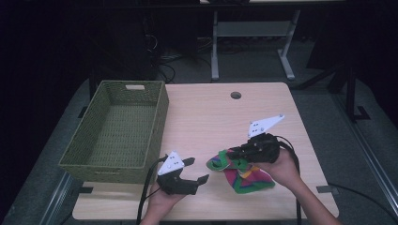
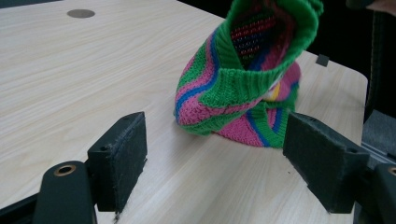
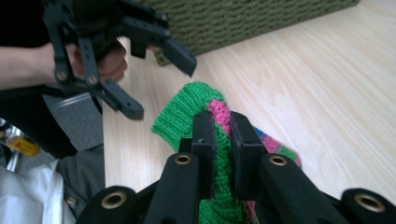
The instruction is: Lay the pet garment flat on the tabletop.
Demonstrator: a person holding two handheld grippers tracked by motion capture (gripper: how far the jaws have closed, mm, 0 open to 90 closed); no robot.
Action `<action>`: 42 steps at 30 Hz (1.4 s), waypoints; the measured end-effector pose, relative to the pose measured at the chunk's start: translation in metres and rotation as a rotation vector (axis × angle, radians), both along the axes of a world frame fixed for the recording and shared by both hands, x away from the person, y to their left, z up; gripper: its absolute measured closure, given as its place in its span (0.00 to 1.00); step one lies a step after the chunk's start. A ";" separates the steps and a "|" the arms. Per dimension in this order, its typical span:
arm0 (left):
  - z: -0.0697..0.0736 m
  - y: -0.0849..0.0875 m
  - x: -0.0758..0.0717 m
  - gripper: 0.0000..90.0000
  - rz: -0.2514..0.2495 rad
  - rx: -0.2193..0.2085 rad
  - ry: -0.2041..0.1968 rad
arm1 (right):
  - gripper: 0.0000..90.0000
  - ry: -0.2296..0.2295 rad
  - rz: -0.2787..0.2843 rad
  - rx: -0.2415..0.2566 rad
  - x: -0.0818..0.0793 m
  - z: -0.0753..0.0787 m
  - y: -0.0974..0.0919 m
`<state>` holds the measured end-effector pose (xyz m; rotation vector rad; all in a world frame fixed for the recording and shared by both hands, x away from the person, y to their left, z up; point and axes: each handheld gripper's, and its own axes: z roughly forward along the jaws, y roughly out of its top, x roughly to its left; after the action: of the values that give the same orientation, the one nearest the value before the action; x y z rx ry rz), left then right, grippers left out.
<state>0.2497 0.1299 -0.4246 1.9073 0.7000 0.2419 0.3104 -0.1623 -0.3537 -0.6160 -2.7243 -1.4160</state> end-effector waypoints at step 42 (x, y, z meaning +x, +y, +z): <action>-0.015 -0.053 0.033 0.90 -0.130 0.097 -0.017 | 0.91 0.005 -0.075 0.043 0.004 0.002 -0.042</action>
<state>0.2824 0.0769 -0.4400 2.0327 0.5596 0.2128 0.3141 -0.2045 -0.3517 -0.7261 -2.6862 -1.4815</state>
